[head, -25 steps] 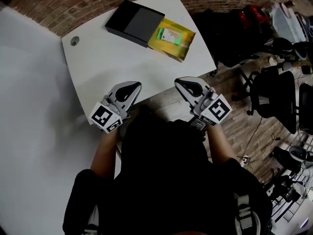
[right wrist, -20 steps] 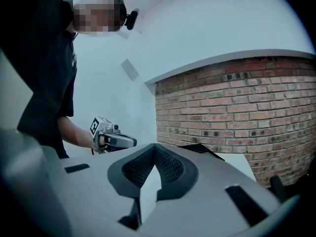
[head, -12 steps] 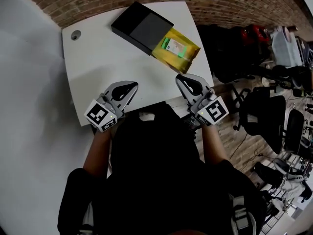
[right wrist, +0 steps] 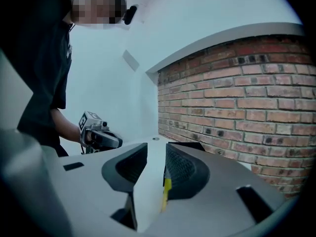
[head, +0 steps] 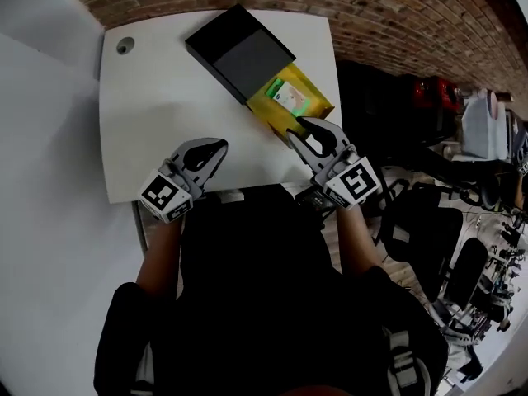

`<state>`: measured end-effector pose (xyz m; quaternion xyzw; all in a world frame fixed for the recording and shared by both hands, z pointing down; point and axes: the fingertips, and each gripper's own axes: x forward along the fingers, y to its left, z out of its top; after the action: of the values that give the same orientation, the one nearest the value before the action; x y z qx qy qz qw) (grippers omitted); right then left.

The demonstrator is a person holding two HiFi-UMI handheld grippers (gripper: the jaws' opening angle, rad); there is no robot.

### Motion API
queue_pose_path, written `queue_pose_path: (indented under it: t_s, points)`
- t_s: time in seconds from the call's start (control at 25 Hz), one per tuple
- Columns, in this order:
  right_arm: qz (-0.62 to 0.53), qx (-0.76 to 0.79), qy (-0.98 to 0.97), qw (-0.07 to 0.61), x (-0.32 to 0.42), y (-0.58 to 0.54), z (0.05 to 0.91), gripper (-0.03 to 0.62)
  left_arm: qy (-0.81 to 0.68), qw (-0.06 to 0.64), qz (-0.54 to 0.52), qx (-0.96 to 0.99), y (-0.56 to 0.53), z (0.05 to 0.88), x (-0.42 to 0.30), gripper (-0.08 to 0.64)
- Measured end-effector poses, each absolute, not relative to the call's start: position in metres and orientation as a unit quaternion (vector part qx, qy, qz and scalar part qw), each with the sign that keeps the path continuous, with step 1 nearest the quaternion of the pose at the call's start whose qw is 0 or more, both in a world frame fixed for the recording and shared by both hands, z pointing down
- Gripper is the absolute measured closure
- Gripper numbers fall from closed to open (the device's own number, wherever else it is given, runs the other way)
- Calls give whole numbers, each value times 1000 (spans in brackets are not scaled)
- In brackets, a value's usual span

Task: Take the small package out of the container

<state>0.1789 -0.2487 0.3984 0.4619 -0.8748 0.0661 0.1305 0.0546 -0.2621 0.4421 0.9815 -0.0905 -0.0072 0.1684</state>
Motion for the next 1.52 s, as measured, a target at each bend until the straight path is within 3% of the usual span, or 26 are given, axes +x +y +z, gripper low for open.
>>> queue_pose_path:
  t_s: [0.44, 0.72, 0.92, 1.52]
  points:
    - [94, 462, -864, 175, 231, -300, 437, 364, -141, 206, 4, 968, -260, 459, 88, 545]
    - [120, 428, -852, 276, 250, -313, 496, 307, -175, 225, -3, 958, -249, 471, 92, 545]
    - [132, 392, -838, 356, 251, -315, 541, 282, -189, 235, -4, 953, -236, 484, 96, 545]
    - [162, 345, -800, 464, 272, -325, 606, 265, -231, 234, 0, 945, -223, 487, 88, 545]
